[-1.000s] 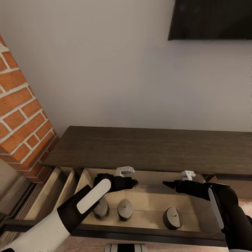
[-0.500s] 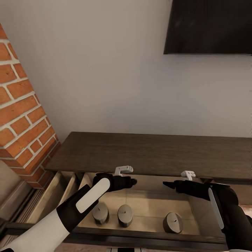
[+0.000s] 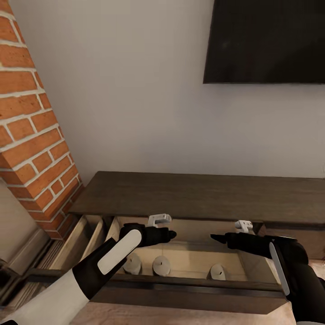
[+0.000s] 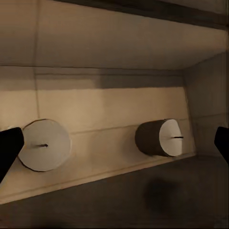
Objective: Place each of the two pumpkins and all three candles from the living room inside a cabinet in the living room (use any cabinet), then make sure every cabinet is closed, and position the cauldron so it is next to a table in the living room.
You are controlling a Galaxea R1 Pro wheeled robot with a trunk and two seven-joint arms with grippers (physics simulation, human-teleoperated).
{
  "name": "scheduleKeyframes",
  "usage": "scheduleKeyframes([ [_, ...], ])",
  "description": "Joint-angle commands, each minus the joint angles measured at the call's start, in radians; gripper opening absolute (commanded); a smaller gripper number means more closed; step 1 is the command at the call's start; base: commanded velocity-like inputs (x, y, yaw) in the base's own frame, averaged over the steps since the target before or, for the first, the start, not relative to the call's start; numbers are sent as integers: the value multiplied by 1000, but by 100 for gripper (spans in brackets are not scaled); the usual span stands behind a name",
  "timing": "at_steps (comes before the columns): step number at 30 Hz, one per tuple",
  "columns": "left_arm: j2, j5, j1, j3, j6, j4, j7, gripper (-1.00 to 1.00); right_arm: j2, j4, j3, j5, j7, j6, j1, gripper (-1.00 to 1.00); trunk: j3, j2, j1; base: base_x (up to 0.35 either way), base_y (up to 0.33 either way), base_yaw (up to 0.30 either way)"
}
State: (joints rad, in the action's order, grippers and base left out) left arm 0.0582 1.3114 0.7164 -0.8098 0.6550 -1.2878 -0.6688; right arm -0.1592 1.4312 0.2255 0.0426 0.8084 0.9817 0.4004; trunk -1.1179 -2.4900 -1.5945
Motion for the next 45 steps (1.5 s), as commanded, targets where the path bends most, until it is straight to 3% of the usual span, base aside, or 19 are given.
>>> scheduleKeyframes([
  [1,0,0,0,0,0,1,0,100,0,0,0,0,0,0,0,100,3,7,4,-320,0,0],
  [8,-1,0,0,0,0,1,0,100,-4,5,1,-6,25,-1,0,100,25,56,31,-227,0,0],
  [12,1,0,0,0,0,-17,1,100,-24,6,3,-3,199,-2,0,100,38,84,46,-20,0,0],
  [14,4,0,0,0,1,-30,0,100,-29,6,3,0,231,-2,0,100,44,98,54,-5,0,0],
  [16,26,1,0,0,4,-68,2,100,-43,5,3,2,255,-2,0,100,50,112,61,-2,0,0],
  [17,47,1,0,0,6,-102,6,100,-56,5,3,2,261,-1,0,100,53,119,65,0,0,0],
  [21,84,3,0,-1,13,-151,19,100,-88,5,3,3,266,0,-1,100,66,147,81,0,0,0],
  [24,89,3,0,-5,16,-158,21,100,-95,5,3,4,267,1,-1,100,75,168,92,0,0,0],
  [32,98,6,0,-15,86,-170,29,100,-154,6,3,-3,268,2,-5,100,100,224,123,0,0,0],
  [38,99,53,0,-26,93,-166,34,100,-175,2,2,0,268,2,-14,100,119,266,146,-199,0,0],
  [41,94,63,0,-27,94,-162,34,100,-194,0,2,-2,268,2,-17,100,129,287,157,-320,0,0],
  [45,91,64,0,-28,94,-159,35,100,-199,-1,0,-1,268,0,-21,100,141,315,173,-331,0,0],
])
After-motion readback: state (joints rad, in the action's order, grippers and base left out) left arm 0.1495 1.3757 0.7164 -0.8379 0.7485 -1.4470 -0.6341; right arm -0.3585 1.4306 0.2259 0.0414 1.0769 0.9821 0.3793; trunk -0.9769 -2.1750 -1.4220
